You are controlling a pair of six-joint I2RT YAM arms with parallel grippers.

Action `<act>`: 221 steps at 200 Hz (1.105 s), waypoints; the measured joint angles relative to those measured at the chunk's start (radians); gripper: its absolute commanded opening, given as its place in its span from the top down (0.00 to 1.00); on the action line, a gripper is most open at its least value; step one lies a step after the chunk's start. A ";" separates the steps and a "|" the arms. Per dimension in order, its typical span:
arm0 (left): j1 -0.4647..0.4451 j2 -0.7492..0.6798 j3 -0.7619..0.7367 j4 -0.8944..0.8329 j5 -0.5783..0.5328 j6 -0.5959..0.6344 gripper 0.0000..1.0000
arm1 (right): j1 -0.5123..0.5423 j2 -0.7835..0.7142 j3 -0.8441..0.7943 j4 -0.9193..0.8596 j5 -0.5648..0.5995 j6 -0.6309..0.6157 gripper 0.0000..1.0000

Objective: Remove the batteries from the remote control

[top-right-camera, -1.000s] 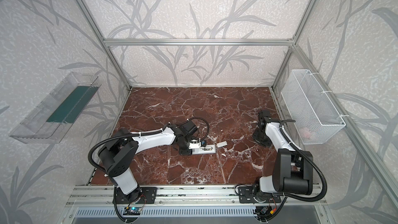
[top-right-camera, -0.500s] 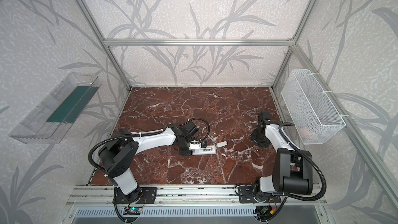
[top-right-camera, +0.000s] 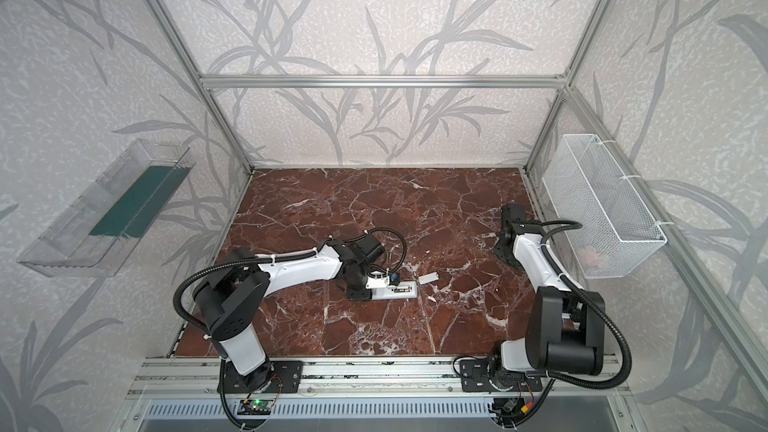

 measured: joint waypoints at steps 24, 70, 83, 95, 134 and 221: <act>0.000 0.000 0.000 0.000 0.000 0.000 0.73 | -0.011 0.065 0.027 0.036 0.056 0.001 1.00; -0.001 0.000 0.000 0.000 -0.001 0.000 0.73 | -0.104 0.156 0.029 0.043 0.050 -0.003 1.00; -0.001 0.000 0.000 0.000 -0.001 0.000 0.73 | -0.122 0.177 0.029 0.048 0.034 -0.005 1.00; -0.001 0.000 0.000 0.000 -0.001 0.000 0.73 | -0.140 0.196 0.034 0.049 0.014 -0.005 1.00; -0.002 0.000 0.000 0.000 -0.002 0.000 0.73 | -0.159 0.235 0.054 0.049 -0.043 -0.011 1.00; -0.004 0.000 0.000 0.000 -0.002 0.000 0.73 | -0.164 0.243 0.054 0.052 -0.086 -0.007 1.00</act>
